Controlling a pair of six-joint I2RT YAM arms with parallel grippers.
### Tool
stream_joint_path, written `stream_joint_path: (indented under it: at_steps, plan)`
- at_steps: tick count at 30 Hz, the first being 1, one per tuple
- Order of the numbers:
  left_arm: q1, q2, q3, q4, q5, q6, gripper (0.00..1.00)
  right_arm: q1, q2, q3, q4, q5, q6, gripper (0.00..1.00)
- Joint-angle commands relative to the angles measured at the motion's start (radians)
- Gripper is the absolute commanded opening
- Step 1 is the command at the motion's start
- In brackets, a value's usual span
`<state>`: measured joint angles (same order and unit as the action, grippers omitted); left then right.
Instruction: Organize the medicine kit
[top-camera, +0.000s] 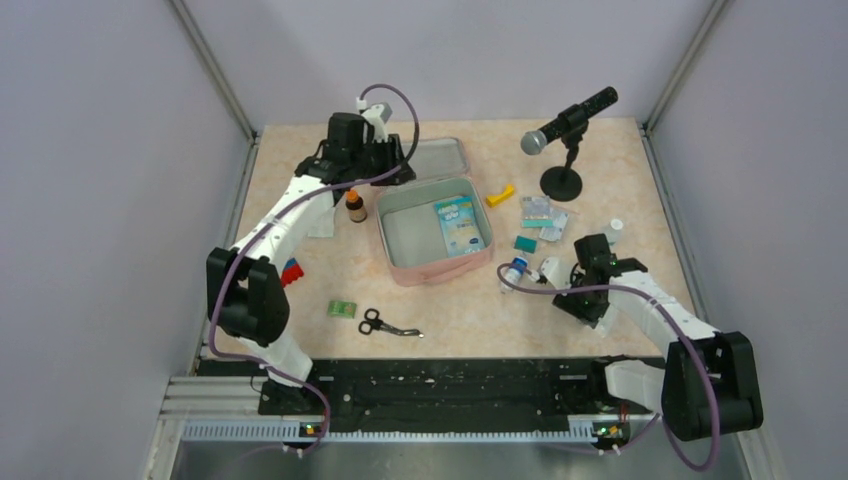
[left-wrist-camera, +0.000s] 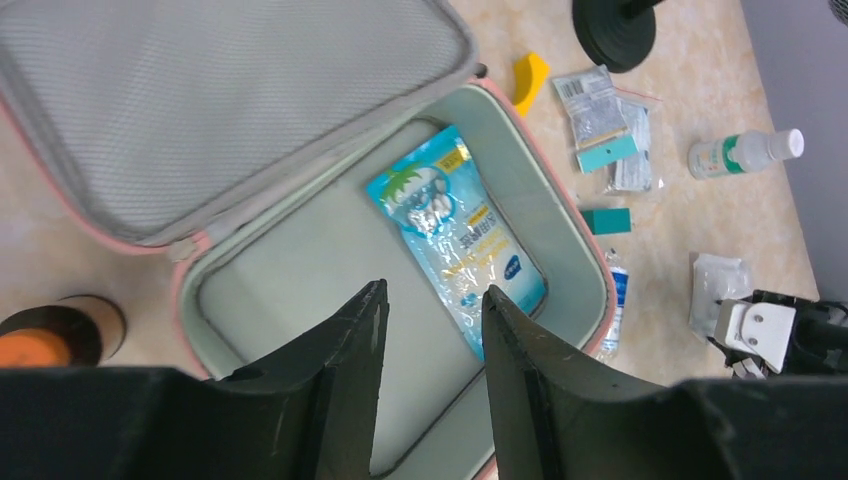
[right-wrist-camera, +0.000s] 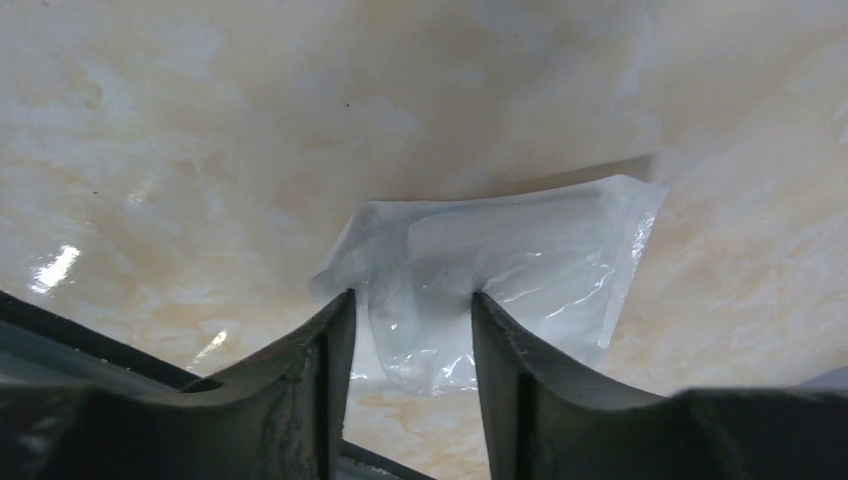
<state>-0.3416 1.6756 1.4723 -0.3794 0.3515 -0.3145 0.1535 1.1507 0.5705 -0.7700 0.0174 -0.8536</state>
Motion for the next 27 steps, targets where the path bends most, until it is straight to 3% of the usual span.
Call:
stream_joint_path:
  at_steps: [1,4,6,10,16,21,27]
  plan:
    - [0.046,-0.041,0.016,-0.011,0.019,0.003,0.44,-0.006,0.007,-0.022,0.085,0.005,-0.024,0.42]
    - [0.071,-0.036,0.034,-0.015,0.029,0.005,0.44,-0.007,-0.009,-0.015,0.096,0.03,-0.019,0.25]
    - [0.082,-0.036,0.037,-0.01,0.028,0.008,0.44,-0.005,-0.022,-0.015,0.12,0.076,-0.001,0.0]
    - [0.118,-0.037,0.038,0.0,0.032,-0.01,0.44,-0.006,-0.069,0.034,0.066,0.059,0.001,0.0]
    - [0.15,-0.083,0.029,0.007,0.058,0.039,0.44,0.062,-0.154,0.39,-0.175,-0.172,0.096,0.0]
    - [0.193,-0.116,0.033,0.007,0.142,-0.022,0.45,0.302,-0.069,0.554,-0.125,-0.152,0.174,0.0]
    - [0.236,-0.173,0.045,-0.099,0.211,0.061,0.45,0.414,0.166,0.713,0.007,-0.208,0.053,0.0]
